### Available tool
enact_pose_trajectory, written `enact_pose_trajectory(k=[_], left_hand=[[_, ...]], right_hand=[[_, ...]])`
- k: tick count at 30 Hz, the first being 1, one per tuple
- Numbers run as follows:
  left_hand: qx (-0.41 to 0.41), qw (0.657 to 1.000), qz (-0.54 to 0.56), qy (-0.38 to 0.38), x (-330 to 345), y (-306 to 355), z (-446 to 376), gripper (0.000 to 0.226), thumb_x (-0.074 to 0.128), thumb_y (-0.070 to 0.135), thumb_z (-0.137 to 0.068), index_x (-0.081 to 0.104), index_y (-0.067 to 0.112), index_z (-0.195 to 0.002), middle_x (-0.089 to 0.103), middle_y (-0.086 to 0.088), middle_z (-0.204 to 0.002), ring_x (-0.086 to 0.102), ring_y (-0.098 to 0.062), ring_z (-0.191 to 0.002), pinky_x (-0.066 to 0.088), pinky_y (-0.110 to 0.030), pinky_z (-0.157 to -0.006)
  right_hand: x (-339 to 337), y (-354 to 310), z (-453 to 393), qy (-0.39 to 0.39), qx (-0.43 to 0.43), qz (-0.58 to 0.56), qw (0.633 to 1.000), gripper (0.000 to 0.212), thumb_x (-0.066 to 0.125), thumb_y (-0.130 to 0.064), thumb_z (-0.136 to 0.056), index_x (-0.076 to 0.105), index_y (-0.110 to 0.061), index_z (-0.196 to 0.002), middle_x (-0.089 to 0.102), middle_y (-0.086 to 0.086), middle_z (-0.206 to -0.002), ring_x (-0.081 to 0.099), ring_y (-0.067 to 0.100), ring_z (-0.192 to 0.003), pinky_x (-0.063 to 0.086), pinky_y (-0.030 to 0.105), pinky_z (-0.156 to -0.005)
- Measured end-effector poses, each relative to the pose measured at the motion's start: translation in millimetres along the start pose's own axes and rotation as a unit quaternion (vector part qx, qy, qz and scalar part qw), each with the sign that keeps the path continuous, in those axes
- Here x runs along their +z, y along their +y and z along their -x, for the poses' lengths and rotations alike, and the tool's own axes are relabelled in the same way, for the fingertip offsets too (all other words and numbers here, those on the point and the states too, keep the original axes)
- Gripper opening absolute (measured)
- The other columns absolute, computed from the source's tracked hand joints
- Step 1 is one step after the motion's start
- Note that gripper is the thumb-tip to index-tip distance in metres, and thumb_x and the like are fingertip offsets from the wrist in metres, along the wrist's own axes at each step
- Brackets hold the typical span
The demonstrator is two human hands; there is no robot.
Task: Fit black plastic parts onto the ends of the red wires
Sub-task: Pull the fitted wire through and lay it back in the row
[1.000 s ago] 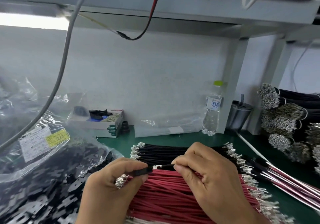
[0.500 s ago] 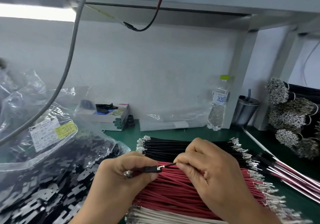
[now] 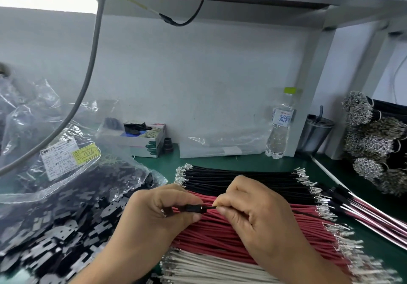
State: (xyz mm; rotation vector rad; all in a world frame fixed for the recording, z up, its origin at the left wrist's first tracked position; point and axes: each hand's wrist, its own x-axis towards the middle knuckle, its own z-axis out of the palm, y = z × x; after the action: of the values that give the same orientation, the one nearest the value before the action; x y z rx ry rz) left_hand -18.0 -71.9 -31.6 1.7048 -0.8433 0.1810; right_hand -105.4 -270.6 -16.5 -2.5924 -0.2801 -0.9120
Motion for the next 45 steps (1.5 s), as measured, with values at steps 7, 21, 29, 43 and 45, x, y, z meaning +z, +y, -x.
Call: enact_pose_trajectory(k=[7,21,29,43,45], left_hand=[[-0.024,1.0,-0.011,0.005,1.2,7.3,1.1,0.033,0.091,0.01,-0.07,0.083,0.04,-0.081,0.078,0.007,-0.081,0.072,-0.01,-0.073,0.054,-0.014,-0.066],[-0.072,0.995,0.01,0.075,4.6,8.1,0.3,0.036,0.089,0.008,-0.075,0.081,0.042,-0.084,0.078,0.006,-0.074,0.068,-0.002,-0.061,0.052,-0.012,-0.06],[-0.102,0.986,0.078,0.106,5.2,4.3,1.5,0.034,0.087,0.007,-0.075,0.082,0.038,-0.088,0.078,-0.002,-0.079,0.073,-0.015,-0.072,0.058,-0.023,-0.068],[-0.187,0.94,0.263,0.112,-17.9,13.5,-6.3,0.039,0.085,0.03,-0.059,0.083,0.016,-0.096,0.078,-0.019,-0.088,0.064,-0.018,-0.062,0.048,-0.028,-0.056],[-0.203,0.928,0.303,0.071,-15.8,14.0,-5.0,0.04,0.085,0.025,-0.062,0.083,0.012,-0.099,0.077,-0.021,-0.088,0.063,-0.018,-0.06,0.048,-0.023,-0.051]], right_hand=[[1.5,1.5,-1.0,0.003,-0.002,0.002,1.0,0.015,0.062,-0.04,-0.092,0.073,-0.031,-0.088,0.056,-0.018,-0.083,0.055,0.002,-0.079,0.043,0.016,-0.067],[1.4,-6.6,-4.1,0.132,-0.054,0.12,0.982,0.009,0.071,-0.028,-0.089,0.076,-0.022,-0.093,0.061,-0.01,-0.093,0.055,0.013,-0.086,0.047,0.026,-0.068],[16.0,-13.9,1.2,-0.05,0.022,0.096,0.994,0.009,0.076,-0.043,-0.085,0.075,-0.035,-0.089,0.057,-0.018,-0.083,0.052,0.004,-0.082,0.049,0.025,-0.064],[-17.9,-1.8,1.5,0.032,0.08,-0.092,0.992,0.022,0.07,-0.016,-0.093,0.076,-0.036,-0.1,0.065,-0.014,-0.091,0.065,0.009,-0.088,0.045,0.013,-0.075],[-16.8,-9.5,1.0,0.055,0.063,-0.092,0.992,0.016,0.065,-0.025,-0.095,0.074,-0.037,-0.1,0.063,-0.014,-0.092,0.063,0.012,-0.086,0.046,0.016,-0.07]])
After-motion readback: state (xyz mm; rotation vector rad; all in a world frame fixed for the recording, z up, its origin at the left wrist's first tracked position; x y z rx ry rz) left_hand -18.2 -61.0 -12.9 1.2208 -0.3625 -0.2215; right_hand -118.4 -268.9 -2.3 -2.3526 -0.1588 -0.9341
